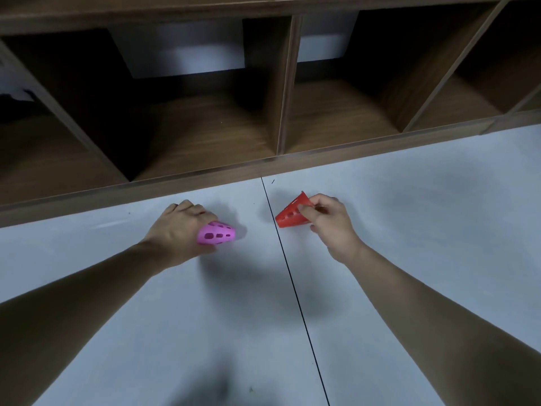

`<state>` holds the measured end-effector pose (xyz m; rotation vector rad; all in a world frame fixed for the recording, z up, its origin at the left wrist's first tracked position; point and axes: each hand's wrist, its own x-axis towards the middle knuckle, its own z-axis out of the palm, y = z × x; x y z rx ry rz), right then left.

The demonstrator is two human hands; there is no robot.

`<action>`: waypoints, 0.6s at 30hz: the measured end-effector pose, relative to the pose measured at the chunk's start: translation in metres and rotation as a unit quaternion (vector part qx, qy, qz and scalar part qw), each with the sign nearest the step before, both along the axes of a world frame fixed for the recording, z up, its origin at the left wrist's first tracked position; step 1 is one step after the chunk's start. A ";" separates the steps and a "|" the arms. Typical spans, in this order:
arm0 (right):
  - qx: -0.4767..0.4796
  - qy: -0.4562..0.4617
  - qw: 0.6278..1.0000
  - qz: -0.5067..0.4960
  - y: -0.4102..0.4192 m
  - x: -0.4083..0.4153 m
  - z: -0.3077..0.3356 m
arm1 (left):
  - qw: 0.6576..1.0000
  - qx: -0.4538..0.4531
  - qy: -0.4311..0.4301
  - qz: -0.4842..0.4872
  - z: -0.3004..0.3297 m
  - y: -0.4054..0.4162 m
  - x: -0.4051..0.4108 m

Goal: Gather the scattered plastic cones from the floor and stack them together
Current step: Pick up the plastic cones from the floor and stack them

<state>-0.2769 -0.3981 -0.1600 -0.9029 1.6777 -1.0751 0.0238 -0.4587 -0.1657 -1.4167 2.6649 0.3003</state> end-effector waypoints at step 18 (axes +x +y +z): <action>-0.017 -0.185 0.983 0.000 0.080 0.074 0.103 | 0.988 -0.076 0.118 -0.057 0.082 0.089 0.057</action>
